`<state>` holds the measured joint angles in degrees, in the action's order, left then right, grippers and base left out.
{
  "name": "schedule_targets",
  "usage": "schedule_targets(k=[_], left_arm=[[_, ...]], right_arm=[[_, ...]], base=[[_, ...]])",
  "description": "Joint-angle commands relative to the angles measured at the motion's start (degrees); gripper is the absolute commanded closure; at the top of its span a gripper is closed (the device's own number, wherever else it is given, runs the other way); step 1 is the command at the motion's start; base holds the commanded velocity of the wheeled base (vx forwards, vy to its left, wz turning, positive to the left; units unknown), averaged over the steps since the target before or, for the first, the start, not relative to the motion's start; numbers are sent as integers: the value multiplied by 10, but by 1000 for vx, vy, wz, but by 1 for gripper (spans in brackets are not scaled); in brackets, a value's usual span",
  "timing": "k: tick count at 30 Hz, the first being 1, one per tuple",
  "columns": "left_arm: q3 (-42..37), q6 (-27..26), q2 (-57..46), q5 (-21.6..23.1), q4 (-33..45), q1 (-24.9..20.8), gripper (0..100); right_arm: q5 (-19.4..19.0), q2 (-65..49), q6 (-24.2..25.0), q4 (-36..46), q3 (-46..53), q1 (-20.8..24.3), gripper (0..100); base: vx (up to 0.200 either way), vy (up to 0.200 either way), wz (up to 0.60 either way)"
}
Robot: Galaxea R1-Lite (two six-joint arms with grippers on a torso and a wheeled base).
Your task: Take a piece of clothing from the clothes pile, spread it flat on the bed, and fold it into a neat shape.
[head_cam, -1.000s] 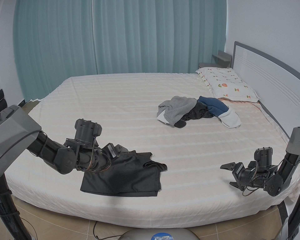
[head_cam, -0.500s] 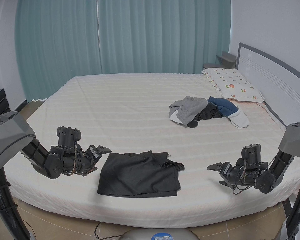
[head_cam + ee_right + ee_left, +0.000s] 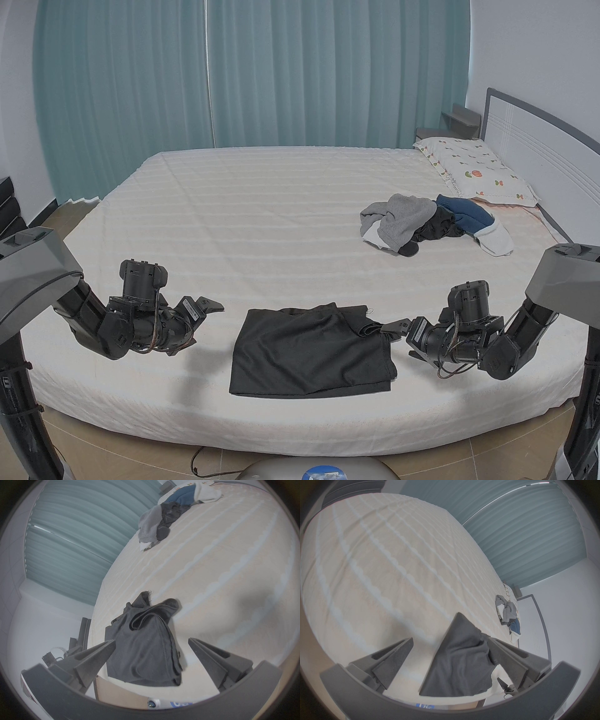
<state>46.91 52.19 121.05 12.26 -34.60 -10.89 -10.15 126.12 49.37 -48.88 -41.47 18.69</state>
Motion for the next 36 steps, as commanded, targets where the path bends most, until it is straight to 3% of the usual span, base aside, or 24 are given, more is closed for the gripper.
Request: schedule_targets(k=[1,6,13,36], left_arm=[[25,1,35,-7,1,-8,0],[20,2,49,-8,0,-8,0],[13,4,50,-8,0,-8,0],[12,2,52,-8,-1,-8,0]], right_arm=[[25,13,-13,31,-46,20,0],[42,4,-24,52,-83,50,0],[47,10,-34,103,-135,57,0],[47,45,-32,110,-171,88,0]], base=[[0,0,0],[0,0,0],[0,0,0],[0,0,0]])
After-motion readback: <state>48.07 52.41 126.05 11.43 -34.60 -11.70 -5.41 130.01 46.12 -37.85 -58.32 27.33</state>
